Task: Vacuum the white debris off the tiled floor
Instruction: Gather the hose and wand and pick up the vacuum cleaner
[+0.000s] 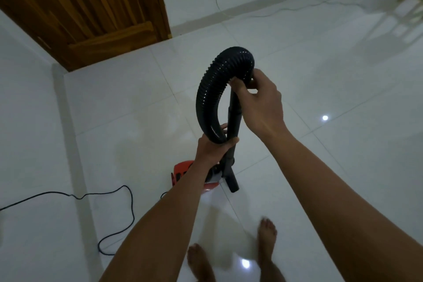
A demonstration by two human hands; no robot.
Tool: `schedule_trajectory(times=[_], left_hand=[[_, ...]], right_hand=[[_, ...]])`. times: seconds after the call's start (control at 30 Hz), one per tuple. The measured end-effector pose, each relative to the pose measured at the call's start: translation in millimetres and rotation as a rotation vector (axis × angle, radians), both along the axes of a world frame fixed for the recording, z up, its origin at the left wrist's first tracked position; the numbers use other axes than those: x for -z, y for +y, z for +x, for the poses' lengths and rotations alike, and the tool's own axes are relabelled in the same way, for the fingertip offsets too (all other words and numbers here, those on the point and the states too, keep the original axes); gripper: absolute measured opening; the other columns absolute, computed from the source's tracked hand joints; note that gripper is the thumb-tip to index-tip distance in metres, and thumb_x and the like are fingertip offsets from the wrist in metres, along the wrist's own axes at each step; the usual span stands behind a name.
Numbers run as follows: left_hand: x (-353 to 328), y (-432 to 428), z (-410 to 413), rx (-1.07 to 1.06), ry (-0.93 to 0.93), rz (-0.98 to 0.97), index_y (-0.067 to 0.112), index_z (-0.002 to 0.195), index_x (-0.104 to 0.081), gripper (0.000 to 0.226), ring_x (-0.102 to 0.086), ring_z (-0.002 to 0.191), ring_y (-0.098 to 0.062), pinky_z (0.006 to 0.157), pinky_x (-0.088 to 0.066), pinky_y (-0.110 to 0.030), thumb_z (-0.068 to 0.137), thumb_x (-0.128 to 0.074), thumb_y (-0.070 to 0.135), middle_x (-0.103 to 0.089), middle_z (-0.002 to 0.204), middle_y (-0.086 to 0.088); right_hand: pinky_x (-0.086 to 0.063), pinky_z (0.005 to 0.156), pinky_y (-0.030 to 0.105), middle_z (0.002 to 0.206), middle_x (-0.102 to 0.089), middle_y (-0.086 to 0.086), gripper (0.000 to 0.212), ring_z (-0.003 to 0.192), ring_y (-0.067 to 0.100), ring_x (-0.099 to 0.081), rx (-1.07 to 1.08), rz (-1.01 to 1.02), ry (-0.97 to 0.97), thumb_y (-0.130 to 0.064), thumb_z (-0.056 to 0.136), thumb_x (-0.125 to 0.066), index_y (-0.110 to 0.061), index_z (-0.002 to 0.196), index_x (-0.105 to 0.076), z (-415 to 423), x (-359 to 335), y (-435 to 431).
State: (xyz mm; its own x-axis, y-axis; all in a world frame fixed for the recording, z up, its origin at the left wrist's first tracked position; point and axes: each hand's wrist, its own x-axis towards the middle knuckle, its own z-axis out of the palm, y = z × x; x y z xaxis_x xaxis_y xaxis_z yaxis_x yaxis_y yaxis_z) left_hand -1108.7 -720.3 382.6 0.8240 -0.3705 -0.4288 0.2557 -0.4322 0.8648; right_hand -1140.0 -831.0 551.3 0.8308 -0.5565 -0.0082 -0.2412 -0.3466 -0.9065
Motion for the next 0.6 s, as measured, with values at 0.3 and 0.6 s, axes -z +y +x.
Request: schedule_trajectory(times=[0.3,0.6], left_hand=[[22,8,25,0.026,-0.106,-0.021,0.020,0.107,-0.074,0.043,-0.069,0.085,0.001,0.083,-0.059,-0.027,0.070,-0.089,0.034,-0.074,0.091,0.010],[39,-15,51,0.050,-0.368,-0.090,0.020,0.087,-0.077,0.029,-0.072,0.071,-0.003,0.072,-0.063,-0.031,0.068,-0.089,0.039,-0.075,0.076,0.007]], right_hand=[[-0.059,0.090,0.037,0.115,-0.071,0.000,0.050,0.100,0.008,-0.072,-0.044,0.327,-0.045,-0.051,0.082,-0.079,-0.035,0.127,-0.062,-8,23,-11],[-0.035,0.114,0.040,0.161,-0.033,0.004,0.129,0.147,0.024,-0.034,-0.313,0.091,0.668,-0.054,0.059,-0.094,-0.035,0.161,-0.017,-50,303,-20]])
